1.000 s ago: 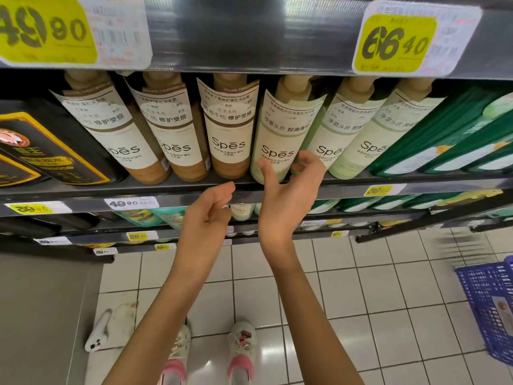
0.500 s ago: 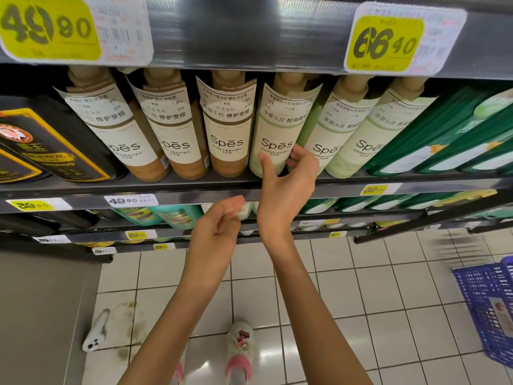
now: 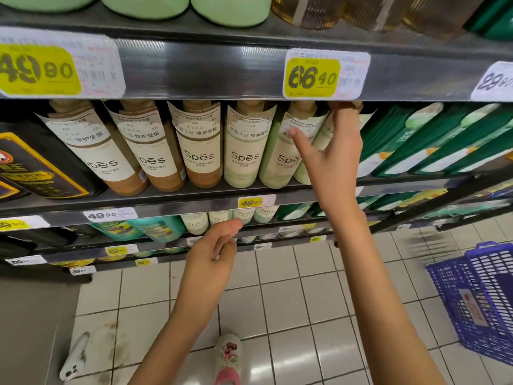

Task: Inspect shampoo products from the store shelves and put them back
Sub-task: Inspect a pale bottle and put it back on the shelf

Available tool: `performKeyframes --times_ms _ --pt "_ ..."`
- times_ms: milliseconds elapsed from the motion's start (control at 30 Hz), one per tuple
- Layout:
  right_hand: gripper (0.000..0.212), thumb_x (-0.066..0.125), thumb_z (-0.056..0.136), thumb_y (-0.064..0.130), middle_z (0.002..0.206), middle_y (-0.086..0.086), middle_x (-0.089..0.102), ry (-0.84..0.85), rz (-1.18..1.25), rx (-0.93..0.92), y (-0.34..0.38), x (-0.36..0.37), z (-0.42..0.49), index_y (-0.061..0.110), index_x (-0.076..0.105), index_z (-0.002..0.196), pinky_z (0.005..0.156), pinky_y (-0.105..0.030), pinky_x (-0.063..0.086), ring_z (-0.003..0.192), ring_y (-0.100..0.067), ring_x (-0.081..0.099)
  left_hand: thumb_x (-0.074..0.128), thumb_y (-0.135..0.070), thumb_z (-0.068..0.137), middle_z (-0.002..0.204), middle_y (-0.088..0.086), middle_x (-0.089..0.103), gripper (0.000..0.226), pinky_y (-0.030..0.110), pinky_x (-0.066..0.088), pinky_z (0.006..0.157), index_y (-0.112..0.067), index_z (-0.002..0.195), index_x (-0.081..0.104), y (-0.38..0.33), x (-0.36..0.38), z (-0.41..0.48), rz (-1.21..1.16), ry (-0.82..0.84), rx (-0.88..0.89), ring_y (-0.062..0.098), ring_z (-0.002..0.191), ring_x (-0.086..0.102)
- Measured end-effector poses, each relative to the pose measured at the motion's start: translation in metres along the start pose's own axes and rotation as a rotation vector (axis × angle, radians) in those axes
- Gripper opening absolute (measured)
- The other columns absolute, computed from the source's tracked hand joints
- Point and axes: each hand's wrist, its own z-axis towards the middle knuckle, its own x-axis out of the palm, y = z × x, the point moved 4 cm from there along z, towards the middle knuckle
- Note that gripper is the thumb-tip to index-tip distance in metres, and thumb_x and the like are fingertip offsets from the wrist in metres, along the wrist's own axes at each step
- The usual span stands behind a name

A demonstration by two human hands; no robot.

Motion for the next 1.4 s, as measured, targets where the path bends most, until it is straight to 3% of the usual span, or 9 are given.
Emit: performKeyframes --times_ms 200,433,600,667,833,1033,1167,1267,1400 --pt "0.051 0.073 0.081 0.026 0.106 -0.023 0.057 0.149 -0.128 -0.008 -0.008 0.016 0.011 -0.009 0.052 0.111 0.08 -0.023 0.032 0.103 -0.036 0.051 0.045 0.001 0.093 0.108 -0.021 0.061 0.035 -0.004 0.035 0.081 -0.028 0.103 0.062 -0.002 -0.001 -0.006 -0.048 0.014 0.029 -0.02 0.097 0.053" --pt "0.054 0.078 0.073 0.013 0.111 -0.018 0.052 0.166 -0.054 -0.061 -0.01 0.01 -0.007 -0.005 0.049 0.115 0.09 -0.021 0.036 0.107 -0.029 0.049 0.044 0.002 0.093 0.11 -0.018 0.063 0.033 -0.004 0.035 0.084 -0.018 0.11 0.064 -0.002 -0.008 -0.01 -0.064 0.005 0.032 -0.019 0.098 0.053" --pt "0.071 0.078 0.072 0.009 0.13 0.006 0.048 0.108 0.204 0.025 -0.017 0.006 -0.045 0.023 0.039 0.129 0.105 -0.037 0.041 0.123 -0.017 0.047 0.043 0.004 0.093 0.111 -0.018 0.062 0.035 -0.002 0.036 0.088 -0.02 0.108 0.063 -0.006 -0.013 -0.013 -0.08 -0.001 0.046 -0.019 0.099 0.053" --pt "0.08 0.08 0.071 0.012 0.133 0.027 0.043 0.056 0.281 0.163 -0.02 0.007 -0.059 0.028 0.032 0.134 0.105 -0.028 0.041 0.126 -0.004 0.044 0.042 0.006 0.092 0.108 -0.02 0.061 0.037 -0.003 0.035 0.085 -0.022 0.105 0.062 -0.009 -0.015 -0.018 -0.072 -0.001 0.058 -0.02 0.097 0.053" --pt "0.067 0.083 0.071 0.021 0.122 -0.009 0.06 0.021 0.235 0.404 -0.019 -0.006 -0.071 0.005 0.05 0.127 0.1 -0.037 0.044 0.115 -0.02 0.055 0.045 -0.004 0.094 0.118 -0.013 0.06 0.034 0.001 0.033 0.087 -0.024 0.117 0.06 -0.018 -0.024 -0.036 0.116 0.014 0.078 -0.008 0.109 0.052" --pt "0.043 0.079 0.075 0.02 0.107 -0.003 0.067 0.133 0.406 0.548 0.036 -0.064 -0.116 0.015 0.056 0.111 0.083 -0.02 0.049 0.096 -0.006 0.063 0.053 -0.024 0.092 0.122 -0.015 0.048 0.039 -0.006 0.025 0.083 -0.023 0.13 0.051 -0.051 -0.03 -0.085 0.39 0.075 0.182 -0.008 0.112 0.039" --pt "0.036 0.07 0.083 0.031 0.108 -0.004 0.069 0.221 0.516 0.718 0.07 -0.092 -0.133 0.013 0.06 0.112 0.093 -0.042 0.052 0.101 -0.018 0.065 0.052 -0.057 0.077 0.142 -0.006 0.042 0.075 0.018 0.025 0.101 -0.02 0.141 0.036 -0.055 -0.017 -0.127 0.353 0.173 0.034 0.006 0.128 0.036" --pt "0.014 0.064 0.089 0.027 0.097 -0.005 0.07 0.261 0.621 0.659 0.101 -0.104 -0.128 0.018 0.063 0.099 0.09 -0.049 0.052 0.094 -0.022 0.067 0.059 -0.077 0.057 0.137 -0.007 0.048 0.107 0.025 0.036 0.098 -0.023 0.144 0.028 -0.067 -0.005 -0.149 0.245 0.205 0.026 0.003 0.121 0.042" --pt "0.047 0.067 0.084 0.036 0.108 -0.017 0.068 0.227 0.622 0.64 0.128 -0.117 -0.123 0.002 0.058 0.115 0.09 -0.05 0.052 0.099 -0.03 0.066 0.066 -0.069 0.048 0.105 -0.032 0.052 0.092 0.01 0.039 0.072 -0.043 0.129 0.032 -0.083 0.001 -0.162 0.268 0.103 0.166 -0.003 0.101 0.051"
